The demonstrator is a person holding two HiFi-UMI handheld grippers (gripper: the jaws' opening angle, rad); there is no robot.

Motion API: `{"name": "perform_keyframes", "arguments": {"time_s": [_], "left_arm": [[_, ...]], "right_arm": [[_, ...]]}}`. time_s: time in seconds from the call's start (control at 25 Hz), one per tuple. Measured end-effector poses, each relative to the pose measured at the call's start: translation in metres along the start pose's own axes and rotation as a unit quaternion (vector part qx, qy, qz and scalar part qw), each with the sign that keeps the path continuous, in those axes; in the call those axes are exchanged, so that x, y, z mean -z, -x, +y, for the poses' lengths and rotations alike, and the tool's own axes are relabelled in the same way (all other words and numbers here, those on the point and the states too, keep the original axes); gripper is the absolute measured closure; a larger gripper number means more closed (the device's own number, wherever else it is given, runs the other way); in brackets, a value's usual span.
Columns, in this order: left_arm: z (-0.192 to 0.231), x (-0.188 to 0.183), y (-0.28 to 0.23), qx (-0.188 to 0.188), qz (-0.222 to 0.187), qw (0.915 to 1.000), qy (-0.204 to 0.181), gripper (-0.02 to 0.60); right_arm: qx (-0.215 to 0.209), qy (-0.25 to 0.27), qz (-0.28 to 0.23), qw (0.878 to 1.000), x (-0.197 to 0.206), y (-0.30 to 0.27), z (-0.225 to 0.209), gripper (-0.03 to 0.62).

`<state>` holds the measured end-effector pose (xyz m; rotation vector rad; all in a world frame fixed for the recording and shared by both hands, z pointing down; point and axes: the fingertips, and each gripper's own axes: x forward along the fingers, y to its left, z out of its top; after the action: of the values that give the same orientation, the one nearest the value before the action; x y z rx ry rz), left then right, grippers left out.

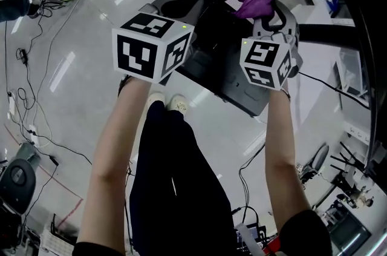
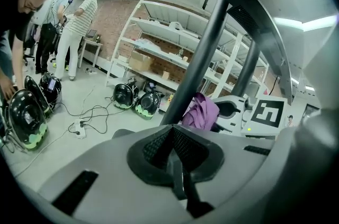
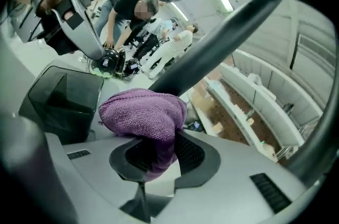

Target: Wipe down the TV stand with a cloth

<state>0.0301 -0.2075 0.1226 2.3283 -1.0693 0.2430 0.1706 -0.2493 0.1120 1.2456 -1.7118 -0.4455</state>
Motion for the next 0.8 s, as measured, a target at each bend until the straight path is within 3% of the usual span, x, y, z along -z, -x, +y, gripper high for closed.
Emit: {"name": "perform_keyframes", "arguments": {"time_s": [0.16, 0.36, 0.52, 0.64, 0.8], "left_arm": [[-0.018, -0.011, -0.002, 0.013, -0.007, 0.9998, -0.011, 0.575], [-0.044, -0.03, -0.009, 0.036, -0.015, 0.9989, -0.026, 0.575], [-0.065, -0.04, -0.016, 0.057, -0.015, 0.9974, -0.041, 0.575], [-0.076, -0.046, -0.018, 0.068, -0.016, 0.9967, -0.041, 0.575], [-0.09, -0.049, -0.027, 0.091, -0.015, 0.9952, -0.035, 0.575]], "right_arm": [[0.072, 0.063, -0.013, 0.995, -0.015, 0.032, -0.038, 0.494], [0.157, 0.111, -0.025, 0.981, -0.035, 0.068, -0.081, 0.494], [0.252, 0.189, -0.029, 0.949, -0.047, 0.097, -0.112, 0.494], [0.296, 0.239, -0.032, 0.924, -0.054, 0.114, -0.125, 0.494], [0.316, 0.26, -0.027, 0.912, -0.051, 0.121, -0.134, 0.494]]}}
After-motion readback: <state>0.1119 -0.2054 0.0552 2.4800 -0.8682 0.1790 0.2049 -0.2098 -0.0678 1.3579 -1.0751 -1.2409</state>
